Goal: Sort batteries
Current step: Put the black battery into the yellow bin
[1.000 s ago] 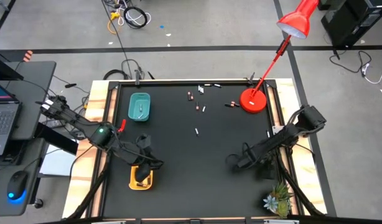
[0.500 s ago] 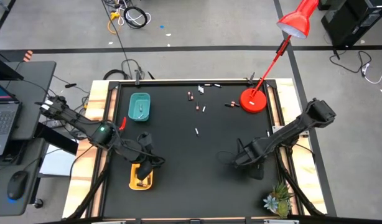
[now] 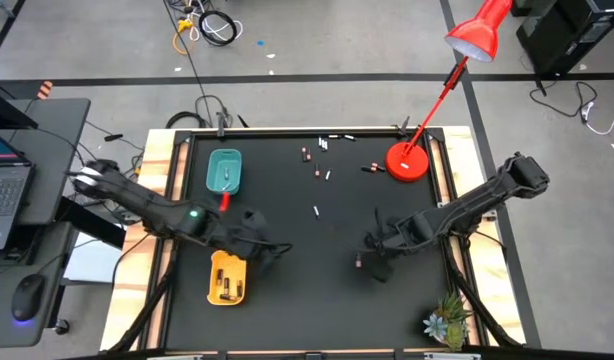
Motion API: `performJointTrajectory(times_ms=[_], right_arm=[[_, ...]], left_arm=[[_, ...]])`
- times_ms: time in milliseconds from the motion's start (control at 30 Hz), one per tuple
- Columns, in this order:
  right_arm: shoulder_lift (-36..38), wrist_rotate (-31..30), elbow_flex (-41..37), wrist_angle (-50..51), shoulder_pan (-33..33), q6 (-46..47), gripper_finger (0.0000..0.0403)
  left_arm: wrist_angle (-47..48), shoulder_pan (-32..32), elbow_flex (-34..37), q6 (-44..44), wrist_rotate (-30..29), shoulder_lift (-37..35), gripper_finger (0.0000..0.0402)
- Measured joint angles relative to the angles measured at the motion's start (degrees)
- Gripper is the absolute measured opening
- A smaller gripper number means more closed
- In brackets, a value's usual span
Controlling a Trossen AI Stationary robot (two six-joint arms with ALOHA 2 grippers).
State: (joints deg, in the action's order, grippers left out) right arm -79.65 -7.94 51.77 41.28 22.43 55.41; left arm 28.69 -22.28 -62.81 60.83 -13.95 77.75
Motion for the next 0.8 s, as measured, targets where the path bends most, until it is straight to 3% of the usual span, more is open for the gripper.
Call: performJointTrajectory(times_ms=[167, 333, 667, 800], right_arm=[[2.19, -3.98, 0.00, -3.67, -2.24, -2.44, 0.0163], [4.12, -2.65, 0.00, -1.34, -3.63, -5.93, 0.0152], [8.73, -5.84, 0.00, -2.42, -4.22, -26.12, 0.0110], [9.90, -5.91, 0.00, -2.59, -4.68, -28.06, 0.0100]], left_arm=[[-9.36, 1.69, 0.00, 7.70, 1.46, 7.45, 0.0147], [-10.31, 2.43, -1.27, 15.97, 1.68, 14.79, 0.0147], [12.14, 4.12, -17.56, 20.83, -0.40, 30.03, 0.0147], [10.46, 5.66, -19.91, 21.94, -0.60, 32.33, 0.0147]])
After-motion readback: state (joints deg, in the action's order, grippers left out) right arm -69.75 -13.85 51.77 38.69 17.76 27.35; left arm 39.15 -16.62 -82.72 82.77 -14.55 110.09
